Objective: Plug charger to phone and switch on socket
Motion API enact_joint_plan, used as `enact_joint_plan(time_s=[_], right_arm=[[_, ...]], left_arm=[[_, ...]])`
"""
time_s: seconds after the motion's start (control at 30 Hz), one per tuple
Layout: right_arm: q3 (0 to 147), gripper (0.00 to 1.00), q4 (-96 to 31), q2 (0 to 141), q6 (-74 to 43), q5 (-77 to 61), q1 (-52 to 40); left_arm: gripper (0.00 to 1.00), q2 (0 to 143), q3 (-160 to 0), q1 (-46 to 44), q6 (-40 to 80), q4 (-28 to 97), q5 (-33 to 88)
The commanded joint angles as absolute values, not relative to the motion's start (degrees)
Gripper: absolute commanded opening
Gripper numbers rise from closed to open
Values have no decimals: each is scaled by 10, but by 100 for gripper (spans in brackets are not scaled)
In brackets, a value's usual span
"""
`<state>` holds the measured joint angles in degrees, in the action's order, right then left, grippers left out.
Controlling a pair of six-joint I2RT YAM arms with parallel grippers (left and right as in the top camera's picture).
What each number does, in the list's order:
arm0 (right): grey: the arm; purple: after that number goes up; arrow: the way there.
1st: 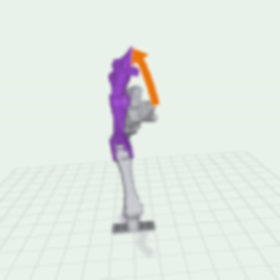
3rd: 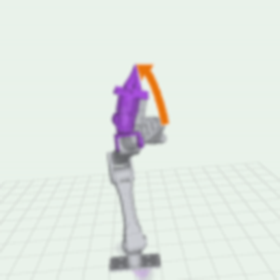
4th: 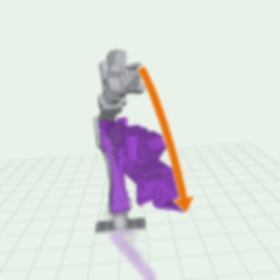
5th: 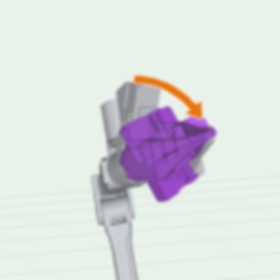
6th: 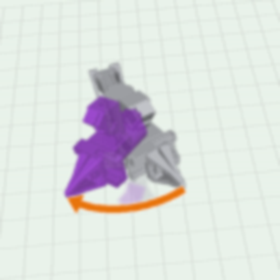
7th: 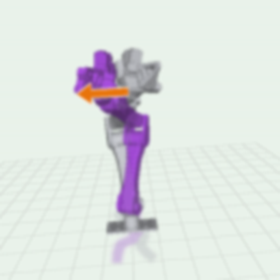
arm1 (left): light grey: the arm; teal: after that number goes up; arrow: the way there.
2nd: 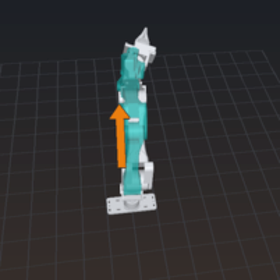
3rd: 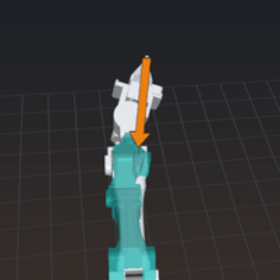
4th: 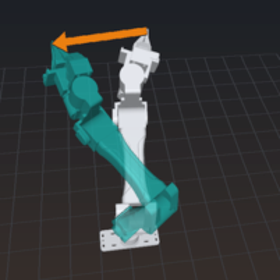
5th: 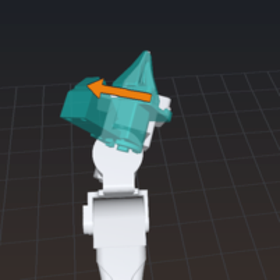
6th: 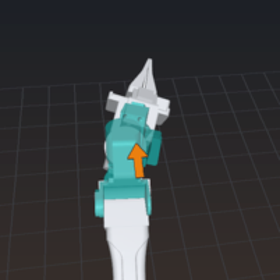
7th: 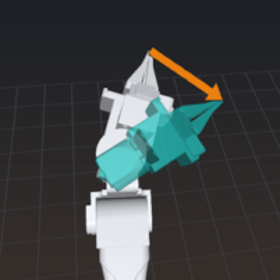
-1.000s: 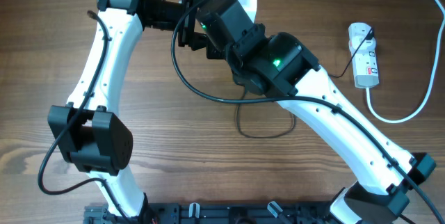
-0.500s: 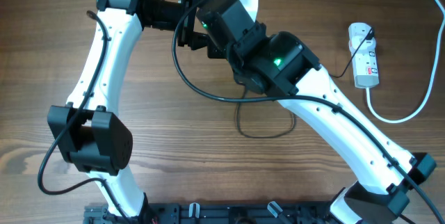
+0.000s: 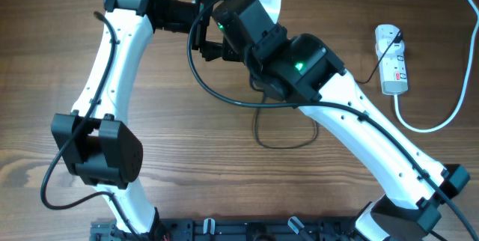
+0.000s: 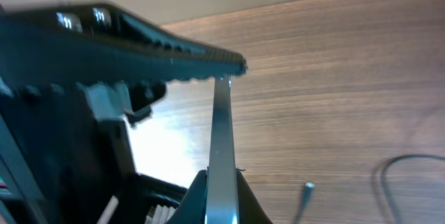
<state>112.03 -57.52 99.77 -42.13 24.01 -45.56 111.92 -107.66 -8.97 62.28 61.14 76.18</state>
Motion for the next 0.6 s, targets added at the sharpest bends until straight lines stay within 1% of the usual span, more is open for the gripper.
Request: enact_joint_plan(time_s=[0.0,0.23,0.27,0.37,0.43,0.5,0.53,0.57], right_arm=[[1133,4,-557,979,-543,246,-456],[1133,5,-551,951,-838,276,-450],[1133,5,-550,950,-877,276,-450],[1133,5,-561,950,-978,276,-450],[1133,5,-580,950,-1072,270,-450],[1133,5,-596,950,-1115,270,-450],[1133,5,-604,950,-1132,270,-450],[1132,6,-610,950,-1144,270,-450]], left_arm=[[100,1101,-1088,-92,656,610,777],[99,1101,-1088,-92,666,610,777],[96,1101,-1088,-92,666,610,777],[76,1101,-1088,-92,671,610,777],[73,1101,-1088,-92,696,610,777],[68,1101,-1088,-92,700,610,777],[63,1101,-1088,-92,700,610,777],[60,1101,-1088,-92,700,610,777]])
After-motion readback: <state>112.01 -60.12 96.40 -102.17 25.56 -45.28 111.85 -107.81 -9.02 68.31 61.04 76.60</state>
